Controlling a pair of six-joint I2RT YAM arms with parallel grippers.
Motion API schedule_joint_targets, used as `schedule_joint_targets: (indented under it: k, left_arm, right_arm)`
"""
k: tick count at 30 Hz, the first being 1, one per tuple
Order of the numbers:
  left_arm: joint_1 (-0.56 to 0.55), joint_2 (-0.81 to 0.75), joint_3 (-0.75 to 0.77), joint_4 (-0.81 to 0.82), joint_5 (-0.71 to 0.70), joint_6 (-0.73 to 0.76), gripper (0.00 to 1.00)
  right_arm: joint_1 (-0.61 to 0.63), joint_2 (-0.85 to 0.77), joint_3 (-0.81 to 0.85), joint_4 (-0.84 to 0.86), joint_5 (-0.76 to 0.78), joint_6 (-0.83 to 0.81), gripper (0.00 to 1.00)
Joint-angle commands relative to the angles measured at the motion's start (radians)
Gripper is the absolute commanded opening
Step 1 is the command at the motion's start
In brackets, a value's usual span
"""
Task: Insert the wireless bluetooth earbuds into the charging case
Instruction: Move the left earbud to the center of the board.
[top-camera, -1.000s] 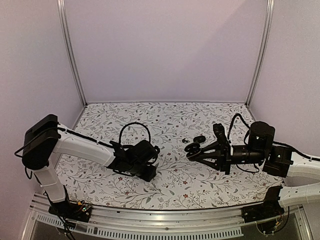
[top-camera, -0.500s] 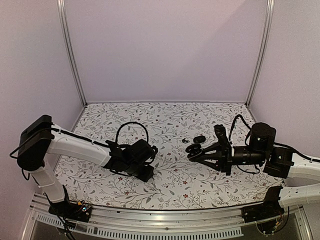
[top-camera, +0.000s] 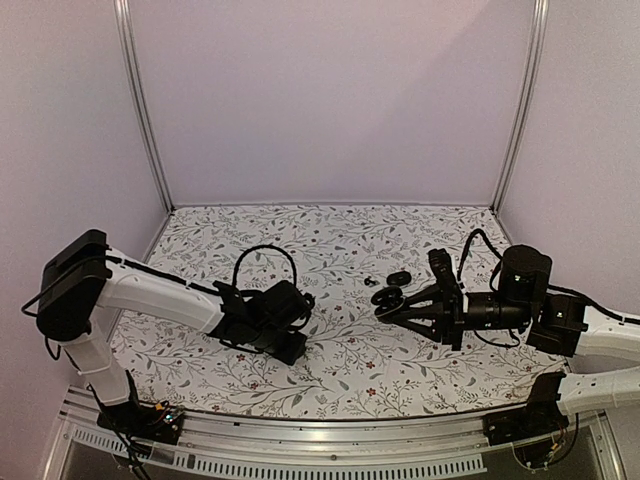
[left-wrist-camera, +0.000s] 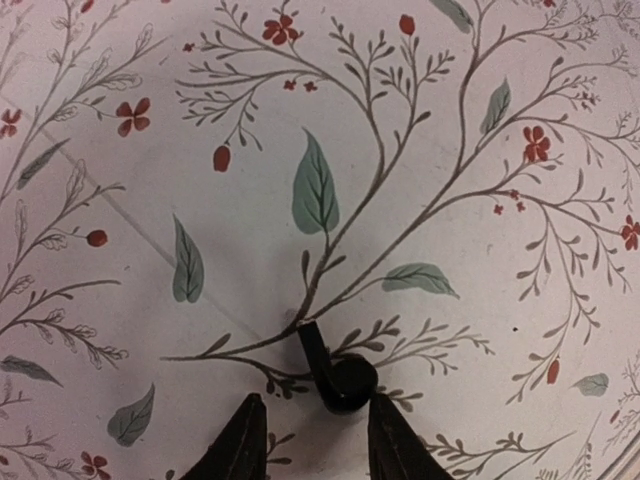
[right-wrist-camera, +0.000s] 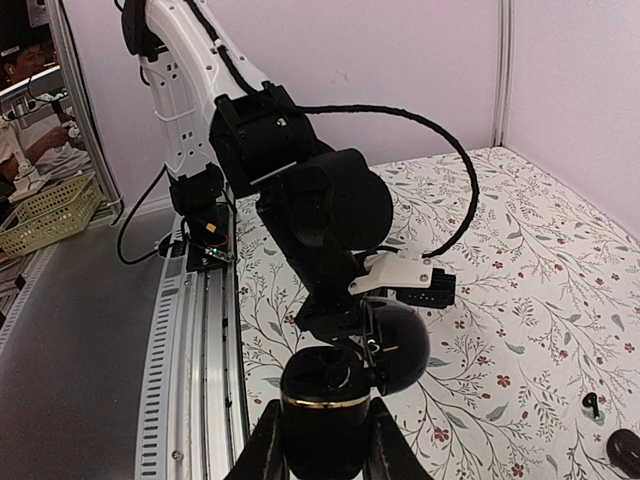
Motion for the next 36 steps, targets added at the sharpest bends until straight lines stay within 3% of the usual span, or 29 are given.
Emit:
schedule_joint_targets:
  k: [1, 9, 25, 29, 36]
  left_arm:
    - [0.000, 0.034, 0.032, 0.012, -0.004, 0.009, 0.34]
    - [0.015, 0.039, 0.027, -0.013, -0.041, 0.015, 0.35]
    - [0.181, -0.050, -0.045, 0.016, -0.035, 0.099, 0.38]
    - [0.191, -0.080, 0.002, 0.001, -0.015, 0.203, 0.46]
    - [0.257, -0.138, 0.154, -0.237, 0.026, 0.495, 0.65]
  right_arm:
    - [-0.005, 0.000, -0.001, -0.003, 0.014, 0.004, 0.00]
    - [-0.005, 0.004, -0.001, -0.003, 0.017, 0.004, 0.00]
    - [-0.004, 0.009, 0.002, -0.009, 0.029, 0.004, 0.00]
    - [-0.005, 0.012, 0.003, -0.009, 0.029, 0.004, 0.00]
    - [-0.005, 0.007, 0.005, -0.016, 0.026, 0.006, 0.00]
